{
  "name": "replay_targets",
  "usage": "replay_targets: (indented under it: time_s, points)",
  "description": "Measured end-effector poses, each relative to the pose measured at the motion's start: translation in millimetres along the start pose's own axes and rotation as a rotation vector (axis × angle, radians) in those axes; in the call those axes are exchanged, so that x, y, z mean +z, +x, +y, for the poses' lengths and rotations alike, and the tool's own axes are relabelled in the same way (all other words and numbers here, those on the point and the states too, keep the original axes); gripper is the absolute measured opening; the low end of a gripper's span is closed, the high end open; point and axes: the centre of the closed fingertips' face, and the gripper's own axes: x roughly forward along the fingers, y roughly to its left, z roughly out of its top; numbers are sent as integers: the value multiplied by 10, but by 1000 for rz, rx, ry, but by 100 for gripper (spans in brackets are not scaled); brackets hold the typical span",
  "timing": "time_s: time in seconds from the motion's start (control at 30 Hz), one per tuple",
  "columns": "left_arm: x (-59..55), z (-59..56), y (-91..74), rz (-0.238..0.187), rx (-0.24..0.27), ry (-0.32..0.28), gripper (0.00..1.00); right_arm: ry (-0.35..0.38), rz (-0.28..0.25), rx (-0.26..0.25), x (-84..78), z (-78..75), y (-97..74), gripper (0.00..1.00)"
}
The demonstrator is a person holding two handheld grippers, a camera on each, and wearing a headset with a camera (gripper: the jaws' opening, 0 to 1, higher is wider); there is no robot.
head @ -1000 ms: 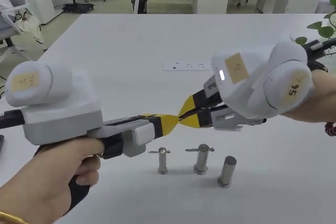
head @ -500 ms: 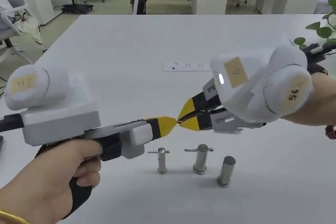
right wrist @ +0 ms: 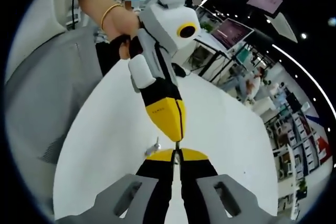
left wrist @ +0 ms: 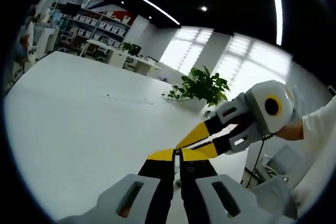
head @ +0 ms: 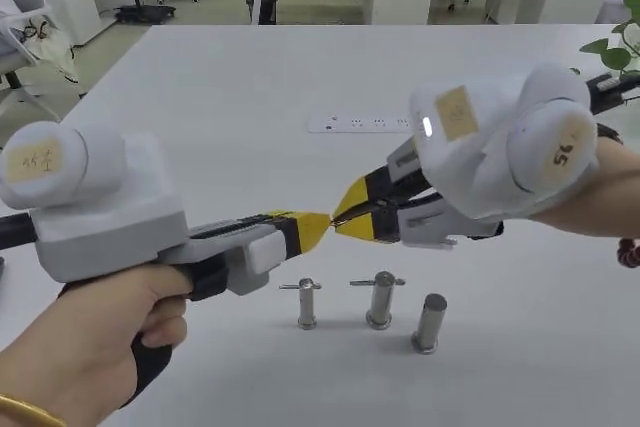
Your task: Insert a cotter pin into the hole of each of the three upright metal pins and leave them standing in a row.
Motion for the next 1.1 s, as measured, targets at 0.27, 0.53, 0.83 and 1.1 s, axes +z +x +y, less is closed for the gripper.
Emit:
replay_targets:
  time_s: [0.27,0.53,0.83,1.1]
  points:
    - [-16,20,-58,17,1,91,0,169,-51,28,-22,-12,-62,11]
    - [-83,-27,-127,49,-35,178,0,379,-116,147,3,111,-140,16]
    - [-163,-185,-188,82,-123,280,0,447,-149,254,-26,265,-172,17]
    - [-227,-317,-223,108,-197,351,0,457,-168,318,-5,383,-178,16]
